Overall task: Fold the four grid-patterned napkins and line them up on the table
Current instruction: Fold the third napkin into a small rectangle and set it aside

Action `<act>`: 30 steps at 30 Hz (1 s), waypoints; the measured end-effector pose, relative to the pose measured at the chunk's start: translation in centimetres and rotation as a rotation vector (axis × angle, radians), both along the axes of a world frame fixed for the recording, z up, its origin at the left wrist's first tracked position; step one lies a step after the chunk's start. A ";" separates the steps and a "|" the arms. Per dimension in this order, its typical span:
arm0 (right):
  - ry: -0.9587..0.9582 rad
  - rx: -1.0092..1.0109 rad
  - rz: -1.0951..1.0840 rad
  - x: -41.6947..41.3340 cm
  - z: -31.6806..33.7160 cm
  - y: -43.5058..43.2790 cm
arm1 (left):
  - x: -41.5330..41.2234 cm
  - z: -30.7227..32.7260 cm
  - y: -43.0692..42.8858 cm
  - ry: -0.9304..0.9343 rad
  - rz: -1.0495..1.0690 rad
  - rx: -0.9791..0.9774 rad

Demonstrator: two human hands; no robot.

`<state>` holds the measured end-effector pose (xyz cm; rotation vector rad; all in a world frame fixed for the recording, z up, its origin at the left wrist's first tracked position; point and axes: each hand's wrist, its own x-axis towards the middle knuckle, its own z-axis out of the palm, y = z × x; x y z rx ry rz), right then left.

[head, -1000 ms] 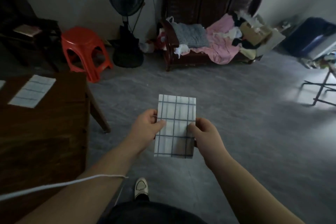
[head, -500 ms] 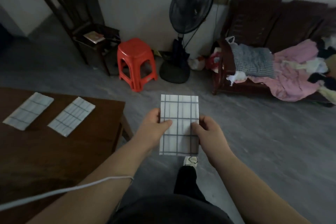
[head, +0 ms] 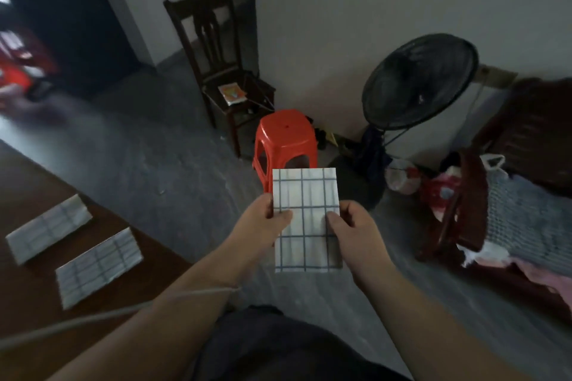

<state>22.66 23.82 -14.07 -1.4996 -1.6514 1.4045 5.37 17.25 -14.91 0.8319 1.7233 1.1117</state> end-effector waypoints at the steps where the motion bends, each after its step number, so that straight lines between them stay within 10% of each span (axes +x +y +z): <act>1: -0.015 0.009 0.045 -1.2 0.1 1.8 | -1.0 0.1 1.1 -0.001 0.023 0.003; 16: -0.025 -0.023 0.460 -30.6 -1.3 22.5 | -25.4 -3.8 15.3 -0.101 0.556 0.068; 30: -0.080 -0.193 1.295 -58.0 -4.5 20.1 | -38.3 -4.3 7.7 -0.194 1.319 0.052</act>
